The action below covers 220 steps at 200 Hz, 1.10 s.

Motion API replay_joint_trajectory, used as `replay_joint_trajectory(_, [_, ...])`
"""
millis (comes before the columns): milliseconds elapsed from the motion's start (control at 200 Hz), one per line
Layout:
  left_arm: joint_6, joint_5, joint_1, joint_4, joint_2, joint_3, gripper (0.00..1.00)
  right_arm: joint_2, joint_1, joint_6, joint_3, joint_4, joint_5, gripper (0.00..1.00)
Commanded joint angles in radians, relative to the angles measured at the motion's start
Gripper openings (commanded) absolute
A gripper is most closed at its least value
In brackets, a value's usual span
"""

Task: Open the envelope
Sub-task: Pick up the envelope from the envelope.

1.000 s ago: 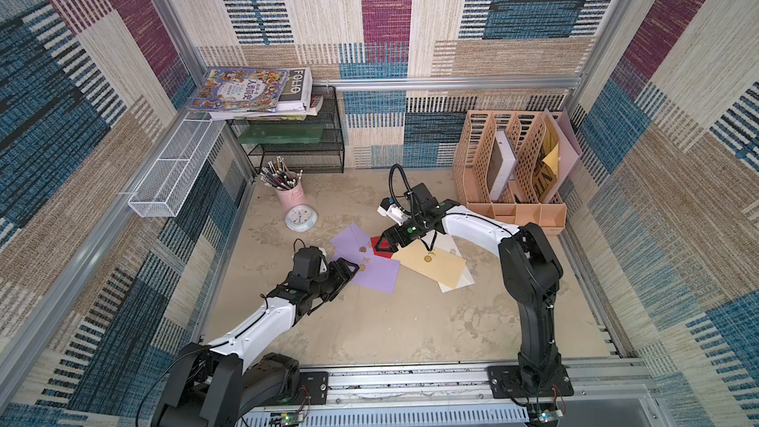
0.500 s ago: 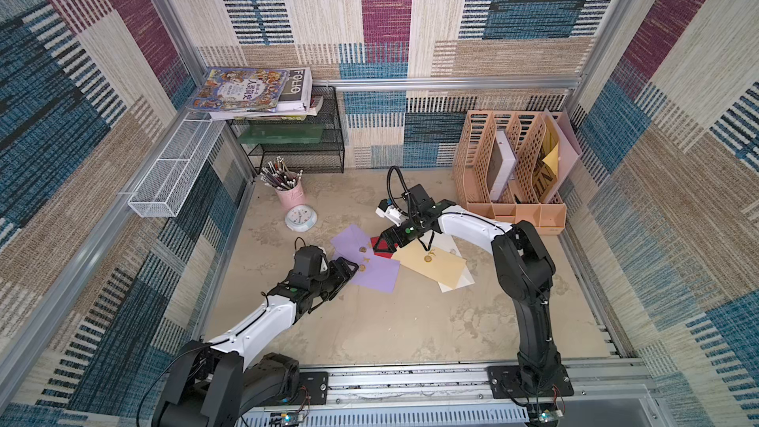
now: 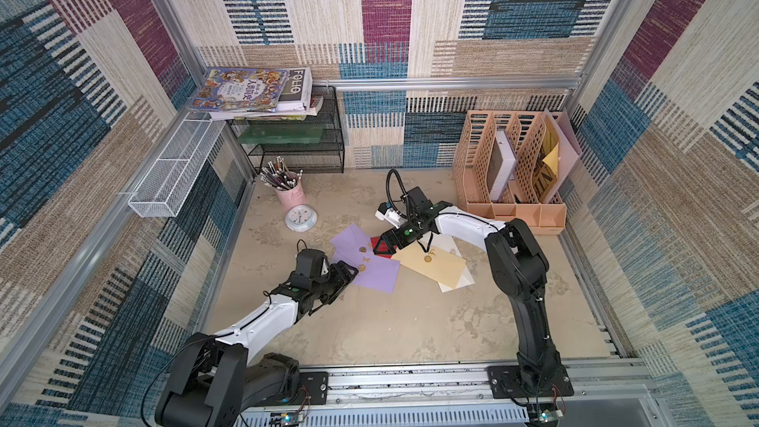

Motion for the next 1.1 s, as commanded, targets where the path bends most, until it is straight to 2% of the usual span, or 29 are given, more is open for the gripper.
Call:
replay_joint_trajectory(0, [0.013,-0.007,0.001,0.031,0.016,-0.001,0.76,0.011,-0.002,-0.018,0.003,-0.008,-0.017,0.92])
replay_joint_trajectory(335, [0.021,-0.012,0.001,0.045,0.065,-0.008,0.76,0.042,-0.008,-0.018,-0.018,0.000,-0.037,0.90])
replay_joint_trajectory(761, [0.065,-0.018,0.004,0.038,0.162,0.061,0.76,-0.036,0.022,-0.005,-0.147,0.036,-0.032,0.89])
replay_joint_trajectory(1097, [0.065,0.019,0.005,0.084,0.266,0.098,0.77,-0.075,0.053,0.014,-0.215,0.067,-0.028,0.88])
